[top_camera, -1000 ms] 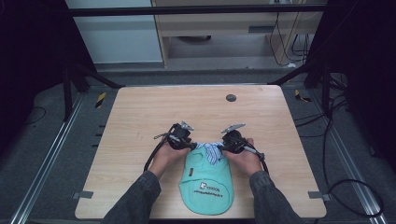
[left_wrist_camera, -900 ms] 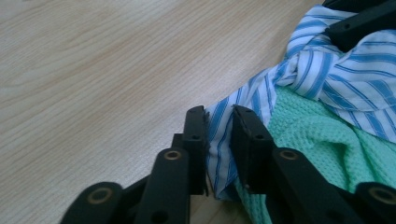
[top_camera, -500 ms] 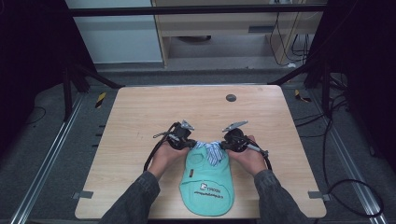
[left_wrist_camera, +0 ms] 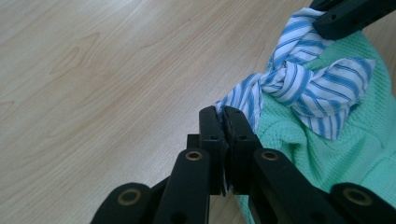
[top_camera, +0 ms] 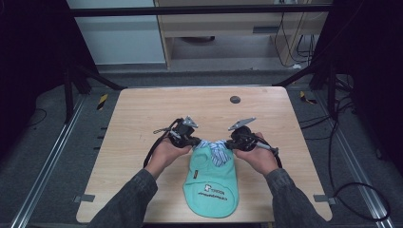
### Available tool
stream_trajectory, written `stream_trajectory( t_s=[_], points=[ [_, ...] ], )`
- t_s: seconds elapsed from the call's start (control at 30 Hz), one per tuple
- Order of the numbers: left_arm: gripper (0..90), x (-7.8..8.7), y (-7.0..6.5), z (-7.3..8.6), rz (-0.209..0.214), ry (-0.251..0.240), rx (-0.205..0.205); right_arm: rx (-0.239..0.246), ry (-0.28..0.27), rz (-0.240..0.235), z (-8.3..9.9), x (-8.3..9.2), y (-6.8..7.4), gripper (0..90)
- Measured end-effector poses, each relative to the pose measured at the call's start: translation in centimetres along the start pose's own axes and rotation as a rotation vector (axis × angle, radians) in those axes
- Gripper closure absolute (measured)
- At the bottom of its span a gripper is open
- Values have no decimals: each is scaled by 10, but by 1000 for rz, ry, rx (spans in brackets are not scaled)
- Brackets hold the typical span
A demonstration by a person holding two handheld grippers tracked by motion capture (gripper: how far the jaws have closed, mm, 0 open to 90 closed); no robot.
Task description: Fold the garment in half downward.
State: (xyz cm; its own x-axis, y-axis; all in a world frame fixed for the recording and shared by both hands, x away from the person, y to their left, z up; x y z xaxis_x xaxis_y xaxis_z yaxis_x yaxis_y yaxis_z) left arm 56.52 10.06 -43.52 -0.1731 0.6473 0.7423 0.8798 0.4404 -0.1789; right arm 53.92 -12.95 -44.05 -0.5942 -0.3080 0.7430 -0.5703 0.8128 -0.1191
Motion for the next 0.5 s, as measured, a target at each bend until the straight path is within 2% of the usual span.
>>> stream_trajectory(
  t_s=[0.17,0.27,0.5],
  points=[
    [875,8,6,-6,11,-10,-10,5,-5,-19,-9,1,-6,834],
    [875,13,8,-9,2,-4,-15,15,-7,-23,-18,2,-8,833],
    [875,31,-1,-13,-24,-12,-39,37,-25,-11,-27,17,-3,831]
  ],
)
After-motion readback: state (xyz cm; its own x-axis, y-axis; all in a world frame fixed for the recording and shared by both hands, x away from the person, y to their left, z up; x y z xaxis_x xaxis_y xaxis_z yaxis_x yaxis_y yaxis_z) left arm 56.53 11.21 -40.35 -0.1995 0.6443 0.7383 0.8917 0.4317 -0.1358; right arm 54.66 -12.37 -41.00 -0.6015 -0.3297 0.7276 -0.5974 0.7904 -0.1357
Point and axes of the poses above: each handheld gripper's, and its own axes: x roughly backward along the jaws, z roughly out of its underside, y roughly to its left, the point moved 1 cm from there along -x, roughly forward along the jaws, and after that the axes turned 12 degrees about z, right-handed, at the moved point
